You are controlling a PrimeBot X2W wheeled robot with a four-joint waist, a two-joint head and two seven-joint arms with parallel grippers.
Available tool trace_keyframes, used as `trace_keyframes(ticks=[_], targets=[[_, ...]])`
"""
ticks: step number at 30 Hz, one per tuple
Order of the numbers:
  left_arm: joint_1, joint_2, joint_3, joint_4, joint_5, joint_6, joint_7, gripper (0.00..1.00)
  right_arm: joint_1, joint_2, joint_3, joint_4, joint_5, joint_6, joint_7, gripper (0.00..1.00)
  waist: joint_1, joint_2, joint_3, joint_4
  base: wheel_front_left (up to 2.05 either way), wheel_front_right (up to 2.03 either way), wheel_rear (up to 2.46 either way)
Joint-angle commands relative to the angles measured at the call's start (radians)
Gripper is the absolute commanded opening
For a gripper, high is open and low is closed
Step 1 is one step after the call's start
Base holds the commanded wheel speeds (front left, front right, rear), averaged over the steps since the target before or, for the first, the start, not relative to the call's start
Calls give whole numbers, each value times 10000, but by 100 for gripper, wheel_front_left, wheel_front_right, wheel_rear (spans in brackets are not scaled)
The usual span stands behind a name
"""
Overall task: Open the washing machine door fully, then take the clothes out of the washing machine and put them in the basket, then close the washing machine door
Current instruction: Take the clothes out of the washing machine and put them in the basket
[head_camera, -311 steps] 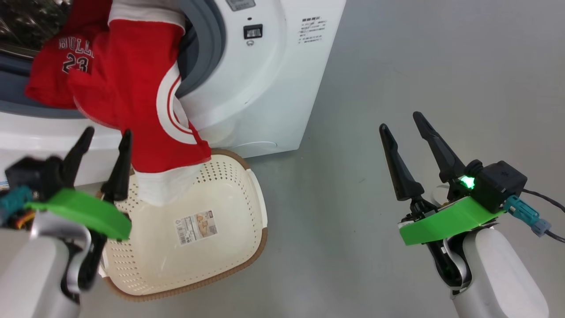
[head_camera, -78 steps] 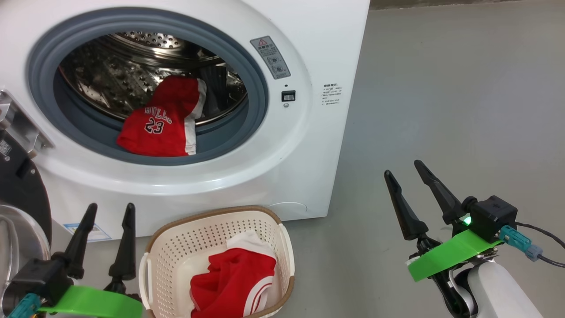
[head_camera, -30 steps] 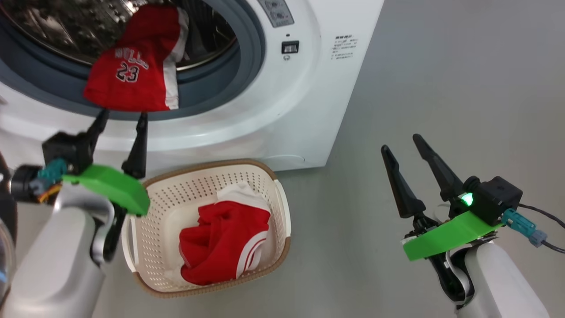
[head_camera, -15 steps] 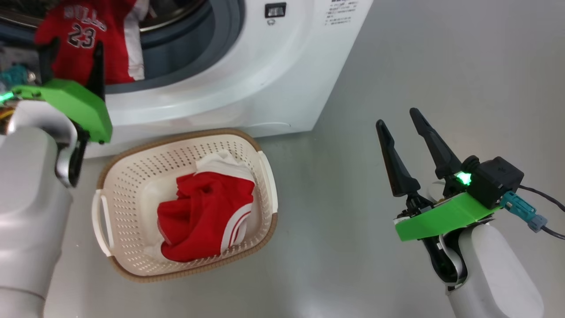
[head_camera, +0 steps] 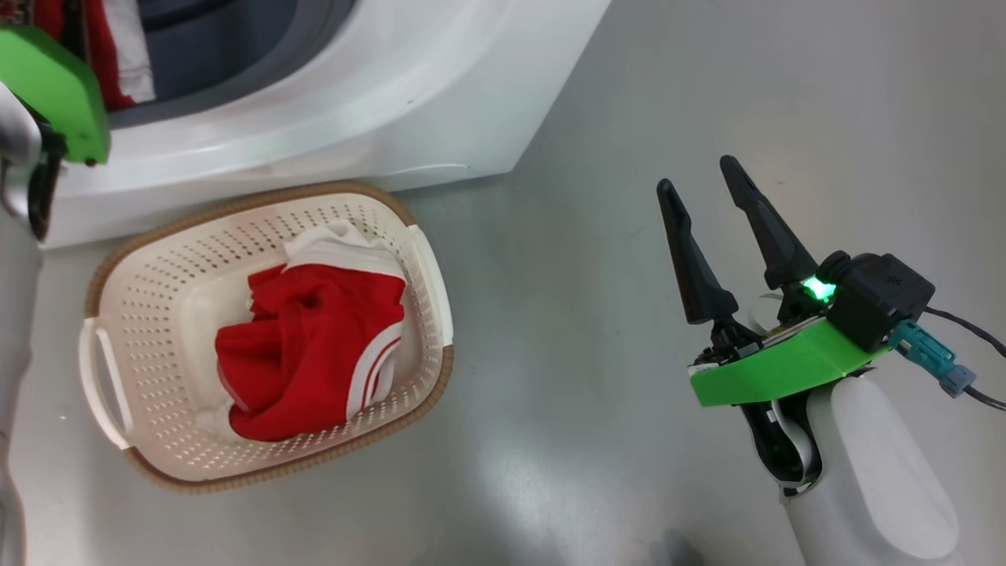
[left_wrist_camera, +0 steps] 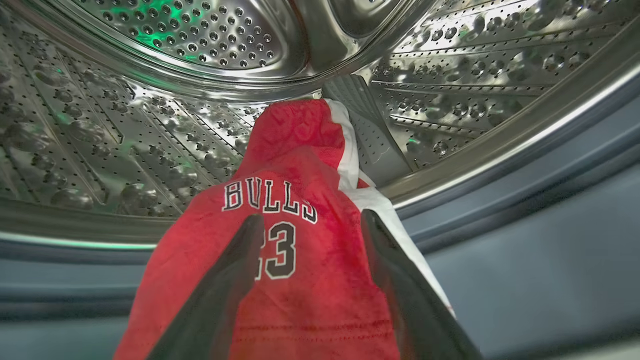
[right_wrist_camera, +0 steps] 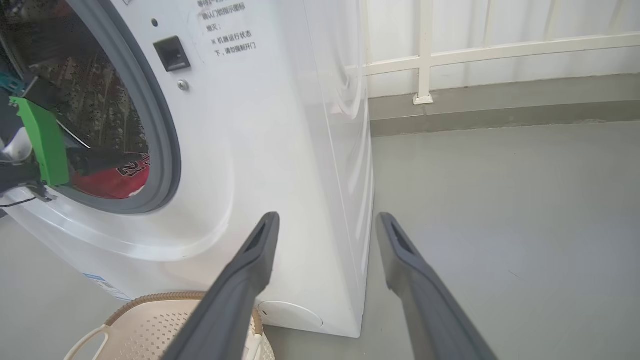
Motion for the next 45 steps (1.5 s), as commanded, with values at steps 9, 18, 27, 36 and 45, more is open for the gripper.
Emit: trace_keyframes(ticks=[9,18,27,36,45], targets=[[-1224,527,-146,778,322,239,405,100,65,246,202,-368,-113,16,-46,100,0,-1,541,-520,0,0,0],[-1760,540,-425,1443,512,681,1013,100,47,324,296,-383,-81,16,-46,100,0,-1,676,-733,0,0,0],[-1537,372,-452,1821,282,1106,2487,56,106,352,197,-380,-70,16,-46,100,0,-1,661,-719,0,0,0],[-1475,225,-535,1840,89,703,2709,0,17,359,282,-265,-25,16,-46,100,0,-1,538,-653,0,0,0],[-1382,110,-613,1681,7,572,1893,0,44,360,271,-210,-18,16,-46,100,0,-1,271,-578,0,0,0]])
